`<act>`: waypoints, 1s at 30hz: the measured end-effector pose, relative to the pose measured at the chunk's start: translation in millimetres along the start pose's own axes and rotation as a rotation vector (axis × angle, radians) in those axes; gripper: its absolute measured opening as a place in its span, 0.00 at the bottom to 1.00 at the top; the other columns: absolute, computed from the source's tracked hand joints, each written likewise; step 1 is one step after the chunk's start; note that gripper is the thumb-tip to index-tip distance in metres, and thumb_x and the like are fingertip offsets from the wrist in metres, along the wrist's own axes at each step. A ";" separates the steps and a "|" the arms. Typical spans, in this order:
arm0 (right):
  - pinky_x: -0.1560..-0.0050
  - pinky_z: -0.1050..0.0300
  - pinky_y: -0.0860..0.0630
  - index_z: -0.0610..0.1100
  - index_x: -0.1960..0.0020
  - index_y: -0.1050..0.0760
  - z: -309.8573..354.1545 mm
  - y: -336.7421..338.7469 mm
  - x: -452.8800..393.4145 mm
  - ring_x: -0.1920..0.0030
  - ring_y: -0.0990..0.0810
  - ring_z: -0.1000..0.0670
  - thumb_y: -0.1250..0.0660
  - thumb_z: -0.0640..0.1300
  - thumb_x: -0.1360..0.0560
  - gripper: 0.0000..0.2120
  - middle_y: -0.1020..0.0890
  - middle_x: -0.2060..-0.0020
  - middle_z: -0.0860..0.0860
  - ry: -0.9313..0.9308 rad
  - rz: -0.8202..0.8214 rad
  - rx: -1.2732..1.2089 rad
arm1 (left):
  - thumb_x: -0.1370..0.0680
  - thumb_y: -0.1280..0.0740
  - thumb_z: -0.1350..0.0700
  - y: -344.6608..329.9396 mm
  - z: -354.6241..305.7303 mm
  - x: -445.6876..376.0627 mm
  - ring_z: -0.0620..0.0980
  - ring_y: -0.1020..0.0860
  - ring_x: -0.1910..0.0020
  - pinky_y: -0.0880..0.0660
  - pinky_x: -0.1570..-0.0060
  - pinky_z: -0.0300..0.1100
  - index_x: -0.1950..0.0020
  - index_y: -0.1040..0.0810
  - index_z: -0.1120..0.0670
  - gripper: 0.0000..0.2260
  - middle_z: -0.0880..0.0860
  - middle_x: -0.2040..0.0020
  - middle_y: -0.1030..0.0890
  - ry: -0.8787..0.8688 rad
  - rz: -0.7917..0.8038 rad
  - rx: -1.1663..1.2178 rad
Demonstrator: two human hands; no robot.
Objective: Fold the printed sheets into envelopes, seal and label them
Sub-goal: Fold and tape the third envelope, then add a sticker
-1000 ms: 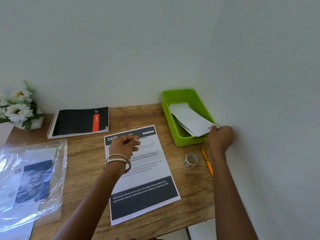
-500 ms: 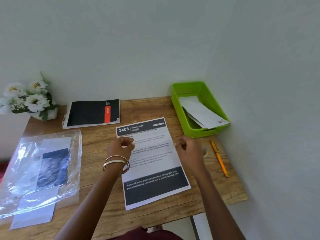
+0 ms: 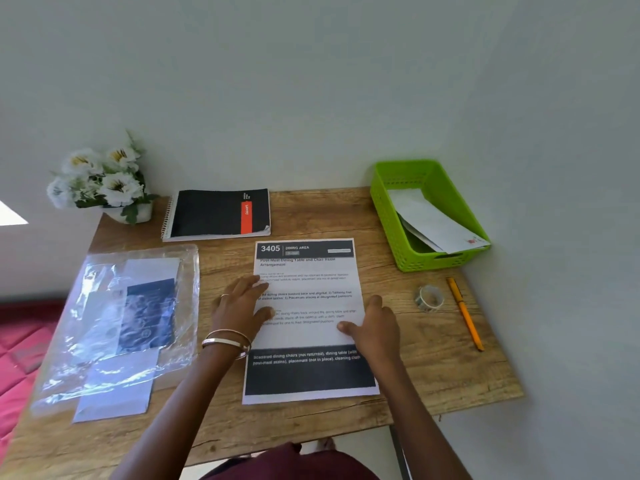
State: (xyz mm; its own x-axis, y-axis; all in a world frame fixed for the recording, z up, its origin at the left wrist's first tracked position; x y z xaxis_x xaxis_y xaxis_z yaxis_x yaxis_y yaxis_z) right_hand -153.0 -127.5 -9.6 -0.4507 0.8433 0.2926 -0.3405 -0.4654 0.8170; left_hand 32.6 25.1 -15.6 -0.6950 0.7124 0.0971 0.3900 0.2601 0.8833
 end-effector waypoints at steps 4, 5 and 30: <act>0.51 0.50 0.25 0.43 0.43 0.30 7.0 5.2 -13.9 0.47 0.23 0.42 0.26 0.58 0.33 0.27 0.21 0.49 0.45 0.042 -0.045 -0.006 | 0.25 0.33 0.49 3.8 15.9 -3.0 0.50 0.39 0.29 0.40 0.33 0.54 0.31 0.32 0.46 0.23 0.45 0.29 0.35 -0.043 0.044 -0.027; 0.51 0.51 0.25 0.43 0.44 0.29 10.7 7.7 -22.9 0.47 0.23 0.42 0.26 0.56 0.32 0.25 0.21 0.49 0.45 0.067 -0.056 -0.068 | 0.26 0.33 0.49 4.4 17.1 -3.2 0.50 0.39 0.30 0.40 0.33 0.54 0.31 0.31 0.46 0.23 0.45 0.29 0.34 -0.056 0.040 -0.026; 0.50 0.50 0.22 0.46 0.50 0.21 31.2 5.5 -77.8 0.54 0.21 0.47 0.26 0.31 0.33 0.16 0.18 0.54 0.45 0.088 0.074 -0.968 | 0.28 0.31 0.47 2.1 24.3 2.5 0.51 0.40 0.30 0.45 0.33 0.50 0.32 0.31 0.45 0.24 0.45 0.31 0.32 -0.052 -0.063 0.111</act>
State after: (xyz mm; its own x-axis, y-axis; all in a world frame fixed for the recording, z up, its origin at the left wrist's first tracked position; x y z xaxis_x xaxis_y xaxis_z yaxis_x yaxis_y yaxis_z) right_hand -94.1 -187.3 -12.4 -0.5449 0.7984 0.2561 -0.8220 -0.5690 0.0250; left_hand 46.3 43.3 -24.6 -0.6891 0.7245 0.0171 0.4133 0.3735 0.8305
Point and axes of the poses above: each hand's wrist, its own x-axis away from the middle knuckle, its own y-axis out of the back of the hand, z = x × y, the point moved 1 cm from there along -x, towards the middle knuckle
